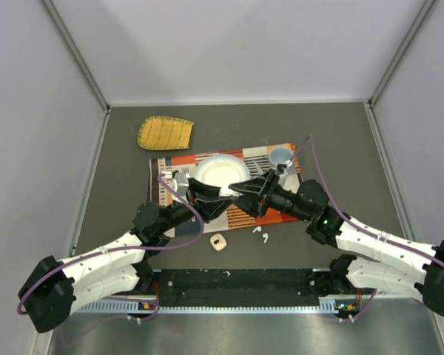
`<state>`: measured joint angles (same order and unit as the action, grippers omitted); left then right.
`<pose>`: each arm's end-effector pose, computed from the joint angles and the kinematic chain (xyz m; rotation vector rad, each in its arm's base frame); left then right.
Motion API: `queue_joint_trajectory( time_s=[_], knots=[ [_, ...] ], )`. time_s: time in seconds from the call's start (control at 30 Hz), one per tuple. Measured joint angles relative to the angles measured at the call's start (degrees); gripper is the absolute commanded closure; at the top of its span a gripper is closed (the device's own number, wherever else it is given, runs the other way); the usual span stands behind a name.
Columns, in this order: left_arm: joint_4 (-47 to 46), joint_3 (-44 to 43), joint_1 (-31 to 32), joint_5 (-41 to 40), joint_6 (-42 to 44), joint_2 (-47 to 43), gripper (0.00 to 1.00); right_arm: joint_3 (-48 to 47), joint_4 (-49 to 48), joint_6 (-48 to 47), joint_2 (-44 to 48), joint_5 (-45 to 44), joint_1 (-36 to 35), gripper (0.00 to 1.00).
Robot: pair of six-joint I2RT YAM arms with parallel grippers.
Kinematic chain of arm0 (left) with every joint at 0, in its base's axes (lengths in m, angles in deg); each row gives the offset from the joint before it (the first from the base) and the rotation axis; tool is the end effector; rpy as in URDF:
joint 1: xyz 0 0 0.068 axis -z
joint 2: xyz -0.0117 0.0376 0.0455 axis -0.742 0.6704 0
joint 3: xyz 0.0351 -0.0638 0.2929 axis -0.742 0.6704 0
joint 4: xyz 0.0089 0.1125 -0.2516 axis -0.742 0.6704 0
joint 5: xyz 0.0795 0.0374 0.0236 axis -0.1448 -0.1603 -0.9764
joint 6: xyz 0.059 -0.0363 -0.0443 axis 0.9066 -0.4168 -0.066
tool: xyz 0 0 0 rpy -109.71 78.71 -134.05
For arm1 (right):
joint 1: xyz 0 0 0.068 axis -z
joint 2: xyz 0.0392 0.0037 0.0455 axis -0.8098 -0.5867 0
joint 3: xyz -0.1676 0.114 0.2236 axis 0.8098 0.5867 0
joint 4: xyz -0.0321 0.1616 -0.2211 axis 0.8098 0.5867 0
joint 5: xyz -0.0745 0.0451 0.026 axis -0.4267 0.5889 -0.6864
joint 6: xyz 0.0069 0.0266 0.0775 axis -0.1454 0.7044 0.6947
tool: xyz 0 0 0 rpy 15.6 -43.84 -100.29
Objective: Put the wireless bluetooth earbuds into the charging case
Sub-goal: Pass from the left arm to the right, then pass from the right arm to the left
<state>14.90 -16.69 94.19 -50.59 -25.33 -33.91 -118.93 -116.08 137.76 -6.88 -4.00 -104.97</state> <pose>0.1311 -0.1752 0.3082 0.5948 1.1546 -1.2853 0.1527 0.2138 0.3063 0.7230 1.9699 2.1409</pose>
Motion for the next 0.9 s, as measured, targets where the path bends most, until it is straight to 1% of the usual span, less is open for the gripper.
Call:
queue_joint_trajectory(
  time_s=[0.03, 0.07, 0.1, 0.17, 0.2, 0.27, 0.47, 0.5, 0.53, 0.73, 0.8, 0.9],
  knots=[
    [-0.15, 0.0, 0.0, 0.0, 0.0, 0.11, 1.0, 0.0, 0.0, -0.04, 0.0, -0.02, 0.02, 0.77],
    [-0.2, 0.0, 0.0, -0.02, 0.0, 0.15, 0.94, 0.0, 0.02, -0.11, 0.0, 0.0, 0.02, 0.8],
    [-0.2, 0.0, -0.04, 0.0, 0.0, 0.22, 0.92, 0.0, 0.15, -0.2, 0.0, -0.02, 0.02, 0.85],
    [-0.04, 0.0, -0.04, -0.02, 0.0, 0.24, 0.9, -0.02, 0.39, -0.57, 0.0, -0.02, 0.02, 0.88],
    [0.02, 0.0, -0.04, -0.02, 0.0, 0.24, 0.81, -0.02, 0.5, -0.74, 0.0, -0.02, 0.02, 0.89],
    [0.13, 0.0, -0.07, -0.07, 0.0, 0.24, 0.79, -0.11, 0.7, -1.05, 0.0, -0.02, 0.07, 0.92],
    [0.15, 0.0, -0.07, -0.2, 0.0, 0.48, 0.7, -0.13, 0.92, -1.2, 0.0, -0.15, 0.07, 0.93],
    [0.2, 0.0, -0.07, -0.24, 0.0, 0.52, 0.66, -0.13, 1.03, -1.22, 0.0, -0.26, 0.07, 0.94],
    [0.15, 0.0, -0.07, -0.26, 0.0, 0.57, 0.64, -0.13, 1.09, -1.2, 0.0, -0.31, 0.07, 0.94],
    [-0.22, 0.0, -0.04, -0.44, -0.28, 1.22, 0.59, -0.11, 1.22, -1.16, -0.02, -0.33, 0.07, 0.96],
    [-0.55, 0.0, -0.07, -0.48, -0.44, 1.6, 0.59, -0.11, 1.18, -1.11, -0.24, -0.35, 0.07, 0.96],
    [-0.81, 0.0, -0.04, -0.52, -0.87, 2.16, 0.62, -0.11, 1.01, -0.9, -0.74, -0.33, 0.07, 0.96]
  ],
)
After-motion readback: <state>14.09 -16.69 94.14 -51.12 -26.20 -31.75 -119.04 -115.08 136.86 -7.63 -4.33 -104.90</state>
